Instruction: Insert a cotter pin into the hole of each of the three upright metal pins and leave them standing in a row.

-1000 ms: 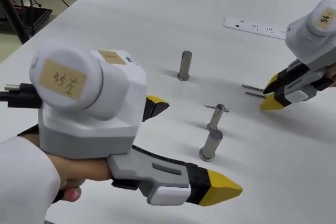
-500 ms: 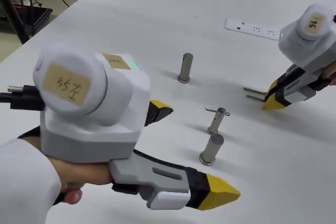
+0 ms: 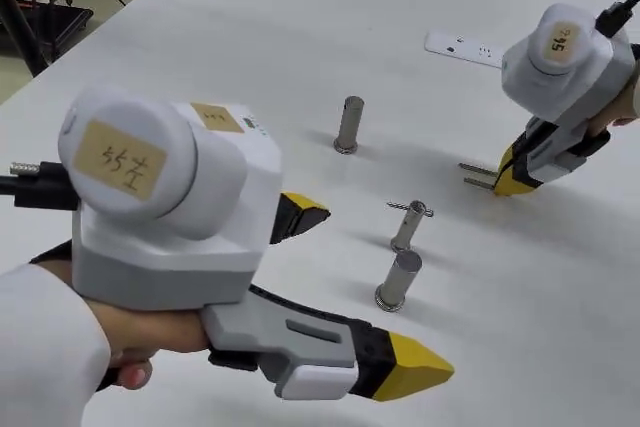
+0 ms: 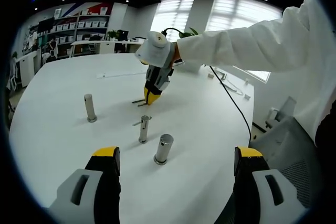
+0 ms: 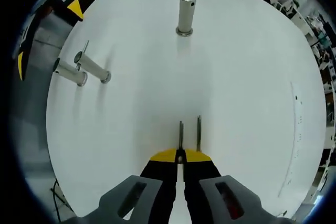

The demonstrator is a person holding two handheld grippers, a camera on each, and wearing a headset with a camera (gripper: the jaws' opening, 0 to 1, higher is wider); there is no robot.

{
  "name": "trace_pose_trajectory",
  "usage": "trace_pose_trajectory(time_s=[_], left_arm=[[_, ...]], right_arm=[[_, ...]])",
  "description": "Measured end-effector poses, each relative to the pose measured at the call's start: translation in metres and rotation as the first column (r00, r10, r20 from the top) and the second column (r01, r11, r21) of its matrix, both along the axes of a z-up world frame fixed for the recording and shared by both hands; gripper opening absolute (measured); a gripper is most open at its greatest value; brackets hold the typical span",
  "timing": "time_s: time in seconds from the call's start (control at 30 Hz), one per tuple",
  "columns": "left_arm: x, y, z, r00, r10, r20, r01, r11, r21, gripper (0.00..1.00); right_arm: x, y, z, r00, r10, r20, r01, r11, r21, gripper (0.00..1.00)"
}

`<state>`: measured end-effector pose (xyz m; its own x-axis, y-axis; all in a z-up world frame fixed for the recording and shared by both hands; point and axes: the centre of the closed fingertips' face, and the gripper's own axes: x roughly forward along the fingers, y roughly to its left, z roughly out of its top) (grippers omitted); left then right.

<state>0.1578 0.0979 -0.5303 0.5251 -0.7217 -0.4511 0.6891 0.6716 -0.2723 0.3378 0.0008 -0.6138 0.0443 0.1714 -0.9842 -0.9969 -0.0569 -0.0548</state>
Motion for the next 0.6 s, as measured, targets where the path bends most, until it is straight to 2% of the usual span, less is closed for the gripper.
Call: trace_pose_trajectory(time_s=[0.2, 0.27, 0.4, 0.5, 0.6], left_arm=[[0.0009, 0.0029, 0.0017, 1.0, 0.014, 0.001, -0.014, 1.0, -0.008, 0.89], [0.0009, 0.0034, 0.0018, 1.0, 0.015, 0.001, -0.015, 1.0, -0.009, 0.89], [0.001, 0.0042, 0.0007, 1.0, 0.012, 0.002, -0.012, 1.0, 0.001, 0.88], [0.0004, 0.0039, -0.0018, 1.0, 0.008, -0.009, -0.008, 1.0, -0.001, 0.87], [-0.0007, 0.0067, -0.006, 1.0, 0.004, -0.016, -0.004, 1.0, 0.017, 0.85]], right_arm=[[0.0, -0.0006, 0.0, 0.999, -0.027, -0.023, 0.027, 0.999, -0.03, 0.0], [-0.0007, -0.0012, 0.0, 0.999, -0.025, -0.029, 0.024, 0.999, -0.026, 0.0], [-0.0016, -0.0022, 0.0006, 0.997, -0.064, -0.044, 0.064, 0.998, 0.002, 0.0], [-0.0036, -0.0016, 0.0006, 0.998, -0.059, -0.035, 0.059, 0.998, -0.001, 0.0], [-0.0049, -0.0012, 0.0007, 0.999, -0.046, -0.023, 0.046, 0.999, -0.016, 0.0]])
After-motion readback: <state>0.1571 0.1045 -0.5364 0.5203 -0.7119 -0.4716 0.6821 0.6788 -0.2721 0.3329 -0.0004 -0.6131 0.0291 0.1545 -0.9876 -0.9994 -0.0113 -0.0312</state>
